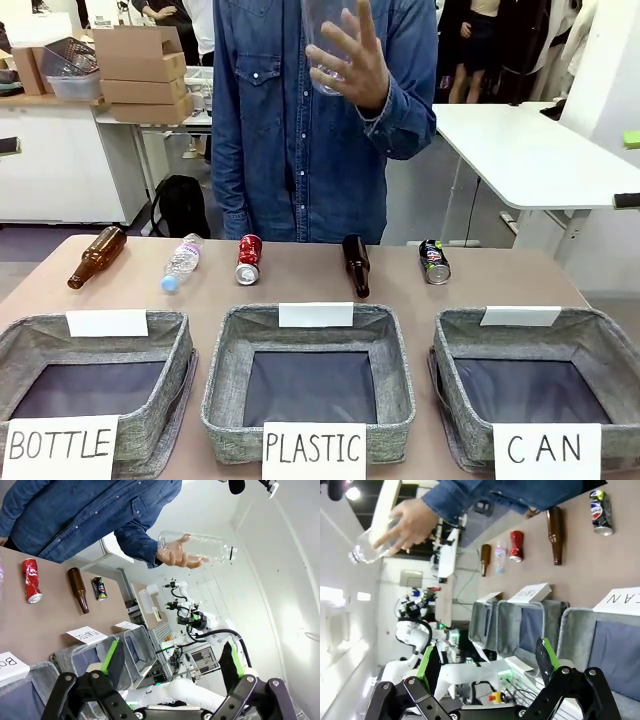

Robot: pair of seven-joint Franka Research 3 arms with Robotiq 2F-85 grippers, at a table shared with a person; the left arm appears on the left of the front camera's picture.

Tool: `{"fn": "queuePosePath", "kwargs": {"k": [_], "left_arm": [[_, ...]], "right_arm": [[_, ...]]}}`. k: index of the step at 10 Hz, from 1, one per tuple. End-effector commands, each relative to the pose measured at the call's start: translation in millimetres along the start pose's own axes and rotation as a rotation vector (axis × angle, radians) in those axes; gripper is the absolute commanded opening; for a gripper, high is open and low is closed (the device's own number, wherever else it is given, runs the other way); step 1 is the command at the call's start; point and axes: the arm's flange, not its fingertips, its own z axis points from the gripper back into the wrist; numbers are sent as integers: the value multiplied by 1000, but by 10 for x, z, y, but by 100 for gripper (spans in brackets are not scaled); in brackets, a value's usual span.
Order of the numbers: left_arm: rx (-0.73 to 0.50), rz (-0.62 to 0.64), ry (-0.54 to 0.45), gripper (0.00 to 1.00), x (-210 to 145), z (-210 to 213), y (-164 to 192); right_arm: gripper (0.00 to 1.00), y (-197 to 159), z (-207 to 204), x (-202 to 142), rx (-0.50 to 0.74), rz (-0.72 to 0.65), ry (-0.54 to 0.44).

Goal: Sort the can waste into the basket.
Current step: Pick up the can waste from the table and place it in the right Fabric basket.

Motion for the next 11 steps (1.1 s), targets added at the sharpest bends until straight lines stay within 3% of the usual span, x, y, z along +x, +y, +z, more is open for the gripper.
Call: {"fn": "queuePosePath", "kwargs": {"k": [1,2,3,5,6,10,11], "left_arm": [[-20,-17,-8,100,8,-15,-9],[-20,-17,-8,100,8,-15,-9],[-20,-17,-8,100,8,-15,-9],[-20,-17,-8,100,8,-15,-9],[-20,-17,-8,100,8,-15,-9],[-20,-17,-8,100,8,-15,-9],[-20,-17,-8,100,8,-15,-9]], "right_arm": [[100,35,-53,75,19,19,136],[100,12,-12,86,32,-19,121],[100,13,-63,127,-109,-85,-20],[100,70,-378,245,-222,18,20],[100,72,-406,289,-169,53,34],[100,40,-1303,695,-353,48,59],[100,40,-1295,736,-364,34,78]]}}
